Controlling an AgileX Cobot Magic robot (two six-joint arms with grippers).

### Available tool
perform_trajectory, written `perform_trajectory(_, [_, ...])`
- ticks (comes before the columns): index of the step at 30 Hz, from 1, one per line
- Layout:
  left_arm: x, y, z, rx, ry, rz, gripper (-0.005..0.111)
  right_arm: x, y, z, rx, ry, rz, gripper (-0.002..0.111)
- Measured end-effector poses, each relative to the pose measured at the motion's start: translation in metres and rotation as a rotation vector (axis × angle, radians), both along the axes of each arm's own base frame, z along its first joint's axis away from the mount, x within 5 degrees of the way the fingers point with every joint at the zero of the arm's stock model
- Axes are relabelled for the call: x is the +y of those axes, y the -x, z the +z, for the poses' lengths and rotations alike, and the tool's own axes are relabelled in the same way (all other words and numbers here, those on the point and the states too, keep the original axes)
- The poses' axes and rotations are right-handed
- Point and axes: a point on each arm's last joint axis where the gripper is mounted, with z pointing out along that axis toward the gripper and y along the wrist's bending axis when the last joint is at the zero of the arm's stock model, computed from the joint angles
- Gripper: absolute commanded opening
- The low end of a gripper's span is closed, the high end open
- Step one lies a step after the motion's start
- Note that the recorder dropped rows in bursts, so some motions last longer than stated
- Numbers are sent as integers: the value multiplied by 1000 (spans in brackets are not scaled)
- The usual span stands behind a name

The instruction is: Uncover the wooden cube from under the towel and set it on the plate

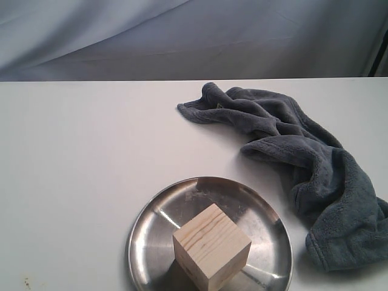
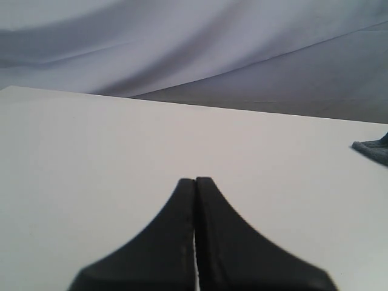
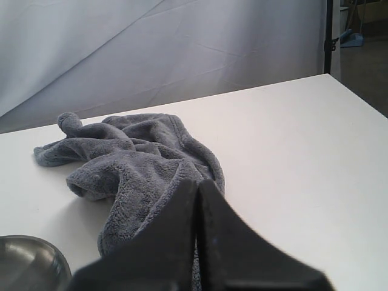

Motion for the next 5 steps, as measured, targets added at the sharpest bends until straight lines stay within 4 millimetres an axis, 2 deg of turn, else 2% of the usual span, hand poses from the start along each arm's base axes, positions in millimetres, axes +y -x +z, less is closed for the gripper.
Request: perform_trajectory(5, [0, 0, 0, 0, 0, 0, 0, 0, 0, 0, 0, 0, 0, 3])
